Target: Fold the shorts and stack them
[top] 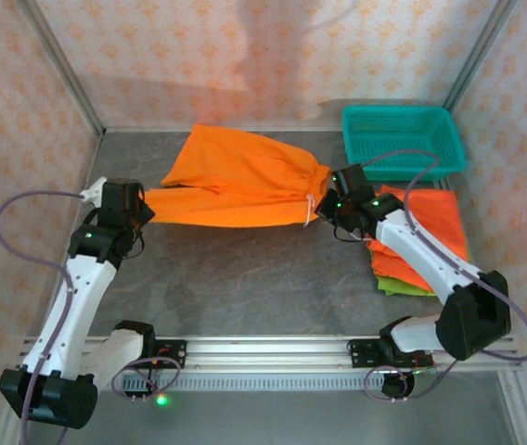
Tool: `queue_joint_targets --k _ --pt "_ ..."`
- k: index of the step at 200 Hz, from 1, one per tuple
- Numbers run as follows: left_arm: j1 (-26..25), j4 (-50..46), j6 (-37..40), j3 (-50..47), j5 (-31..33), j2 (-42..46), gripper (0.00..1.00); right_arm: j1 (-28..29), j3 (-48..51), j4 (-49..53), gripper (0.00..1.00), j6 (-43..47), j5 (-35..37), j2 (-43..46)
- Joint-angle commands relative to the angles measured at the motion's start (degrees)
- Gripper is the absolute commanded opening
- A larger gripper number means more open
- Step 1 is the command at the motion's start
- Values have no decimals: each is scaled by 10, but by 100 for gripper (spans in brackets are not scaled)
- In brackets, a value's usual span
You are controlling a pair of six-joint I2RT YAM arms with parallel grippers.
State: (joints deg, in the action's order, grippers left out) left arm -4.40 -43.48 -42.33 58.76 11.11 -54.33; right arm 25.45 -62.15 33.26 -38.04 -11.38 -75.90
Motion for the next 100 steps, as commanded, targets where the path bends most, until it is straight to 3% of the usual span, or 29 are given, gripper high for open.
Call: queue_joint_targets --k 1,100 --pt "0 -72 24 49 49 9 0 -5 -9 60 0 20 29 29" --pt "1 -126 102 199 44 8 0 -6 -38 77 0 17 11 75"
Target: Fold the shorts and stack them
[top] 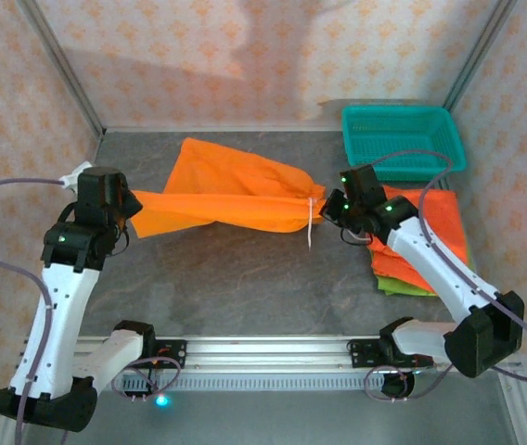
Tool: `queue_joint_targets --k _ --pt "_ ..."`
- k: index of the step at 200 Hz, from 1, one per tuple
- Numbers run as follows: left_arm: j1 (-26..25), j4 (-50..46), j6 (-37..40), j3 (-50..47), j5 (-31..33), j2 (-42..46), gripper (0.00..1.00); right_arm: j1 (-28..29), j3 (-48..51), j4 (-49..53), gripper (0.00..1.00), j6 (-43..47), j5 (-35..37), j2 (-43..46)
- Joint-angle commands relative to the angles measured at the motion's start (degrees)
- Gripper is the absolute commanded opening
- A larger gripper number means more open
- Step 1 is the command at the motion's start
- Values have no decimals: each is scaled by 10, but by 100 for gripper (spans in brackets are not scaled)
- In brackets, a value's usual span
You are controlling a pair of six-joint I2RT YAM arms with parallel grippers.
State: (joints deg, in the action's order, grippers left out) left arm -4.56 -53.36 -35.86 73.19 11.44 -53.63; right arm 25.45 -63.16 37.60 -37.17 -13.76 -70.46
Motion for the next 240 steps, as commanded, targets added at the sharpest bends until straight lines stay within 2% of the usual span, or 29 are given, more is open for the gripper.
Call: queue_joint_targets --k 1,67,155,240 --pt "2 -28 38 57 41 1 0 -6 -29 35 0 8 34 21" --pt "2 8 66 97 32 -89 0 -10 -41 25 0 6 53 -18" --pt "2 76 59 132 68 -277 0 -59 -104 -5 0 18 12 -156" --pt "11 57 66 296 66 -482 0 -91 -191 -11 0 29 -7 -284"
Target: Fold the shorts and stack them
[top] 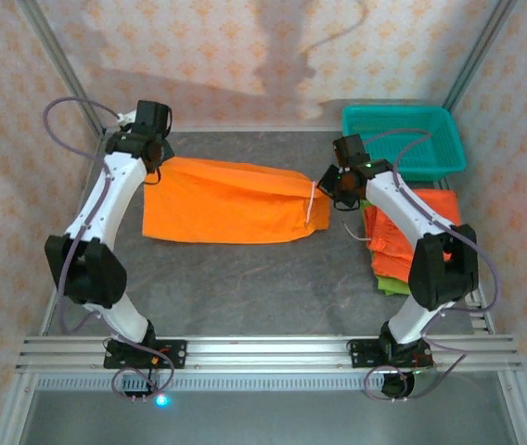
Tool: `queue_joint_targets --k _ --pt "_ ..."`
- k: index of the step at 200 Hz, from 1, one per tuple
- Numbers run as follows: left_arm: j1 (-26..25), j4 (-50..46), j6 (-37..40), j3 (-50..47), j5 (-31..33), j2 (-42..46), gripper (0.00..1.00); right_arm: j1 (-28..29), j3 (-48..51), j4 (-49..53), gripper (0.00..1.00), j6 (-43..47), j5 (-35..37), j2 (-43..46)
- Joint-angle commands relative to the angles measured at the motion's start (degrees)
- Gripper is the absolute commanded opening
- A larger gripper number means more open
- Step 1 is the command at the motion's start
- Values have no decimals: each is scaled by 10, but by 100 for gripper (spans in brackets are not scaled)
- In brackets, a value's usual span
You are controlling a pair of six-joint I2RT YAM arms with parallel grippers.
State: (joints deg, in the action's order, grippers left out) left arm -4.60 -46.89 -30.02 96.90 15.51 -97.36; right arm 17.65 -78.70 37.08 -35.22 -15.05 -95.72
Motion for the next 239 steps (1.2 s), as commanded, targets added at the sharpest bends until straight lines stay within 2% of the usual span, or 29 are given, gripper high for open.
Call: queue_joint_targets --k 1,44,53,65,76,87,98,117,133,153,166,193,239 --pt "12 -9 7 62 25 -46 0 -14 -36 -6 0 9 5 -33" --pt "23 -28 0 165 4 -163 0 -33 -82 -12 0 -1 -2 -99" --pt "24 -36 -3 190 -2 -194 0 -36 -98 -8 5 -3 2 -116" --pt "27 -43 -3 224 -16 -232 3 -41 -119 -6 20 -4 6 -140" --pt "32 -51 -3 266 -34 -268 16 -47 -147 3 38 -8 -1 -164" --pt "38 -63 -3 317 -52 -299 40 -56 -180 15 53 -12 -20 -183" --pt "43 -83 -3 375 -74 -318 60 -62 -207 22 64 -18 -43 -185" --pt "44 -106 -2 425 -100 -298 85 -60 -206 5 77 -24 -60 -142" --pt "43 -79 -3 363 -135 -227 100 -55 -158 -33 84 -36 -63 -80" --pt "39 7 -28 200 -177 -116 100 -39 -91 -87 93 -56 -74 -20" --pt "34 67 -50 93 -202 -47 100 -27 -75 -105 96 -66 -87 -13" --pt "15 132 -80 -49 -225 13 100 -4 -112 -112 99 -71 -124 -70" --pt "9 202 -112 -193 -238 -3 100 -8 -225 -83 100 -68 -153 -216"
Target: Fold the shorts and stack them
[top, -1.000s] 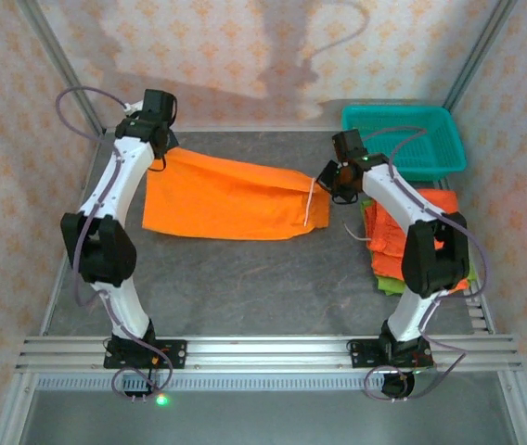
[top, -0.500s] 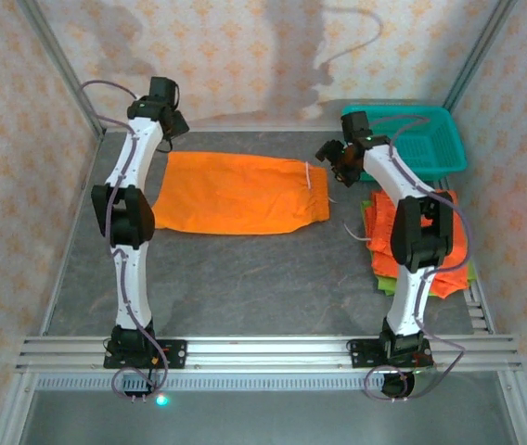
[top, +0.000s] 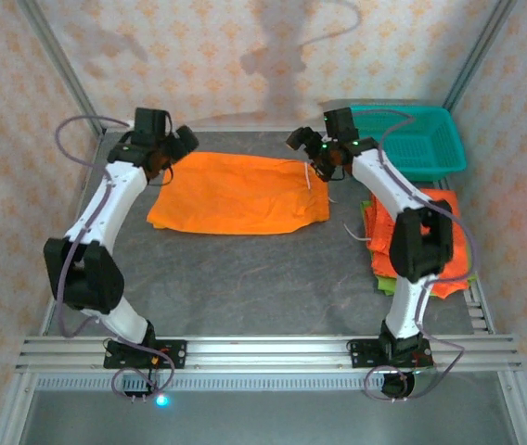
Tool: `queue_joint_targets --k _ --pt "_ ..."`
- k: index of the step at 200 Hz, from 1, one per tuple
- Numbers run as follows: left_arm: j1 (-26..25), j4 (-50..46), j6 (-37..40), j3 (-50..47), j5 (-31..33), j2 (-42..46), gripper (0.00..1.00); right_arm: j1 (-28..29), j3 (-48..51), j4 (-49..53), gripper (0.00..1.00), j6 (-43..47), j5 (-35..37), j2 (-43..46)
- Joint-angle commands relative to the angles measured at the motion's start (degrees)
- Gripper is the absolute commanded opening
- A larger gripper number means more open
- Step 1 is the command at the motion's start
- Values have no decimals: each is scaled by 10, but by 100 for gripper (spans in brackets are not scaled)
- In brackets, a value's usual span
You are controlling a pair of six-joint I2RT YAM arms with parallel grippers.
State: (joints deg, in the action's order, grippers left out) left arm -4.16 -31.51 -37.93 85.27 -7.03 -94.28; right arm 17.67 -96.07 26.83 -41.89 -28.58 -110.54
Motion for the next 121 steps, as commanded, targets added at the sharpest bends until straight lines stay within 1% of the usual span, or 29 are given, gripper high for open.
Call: queue_joint_targets --k 1,26,43,74,121 --pt "5 49 -33 -80 -12 -34 100 -8 -54 21 100 -1 -18 -71" --pt "16 80 -45 -138 3 -49 100 -23 -93 33 100 -5 -27 -128" --pt "32 104 -57 -172 0 -60 100 -35 -102 33 100 -15 -29 -152" --pt "55 131 -72 -221 -5 -74 100 -40 -101 34 100 -22 -26 -173" --pt "57 148 -77 -275 10 -75 100 -48 -99 46 100 -31 -22 -195"
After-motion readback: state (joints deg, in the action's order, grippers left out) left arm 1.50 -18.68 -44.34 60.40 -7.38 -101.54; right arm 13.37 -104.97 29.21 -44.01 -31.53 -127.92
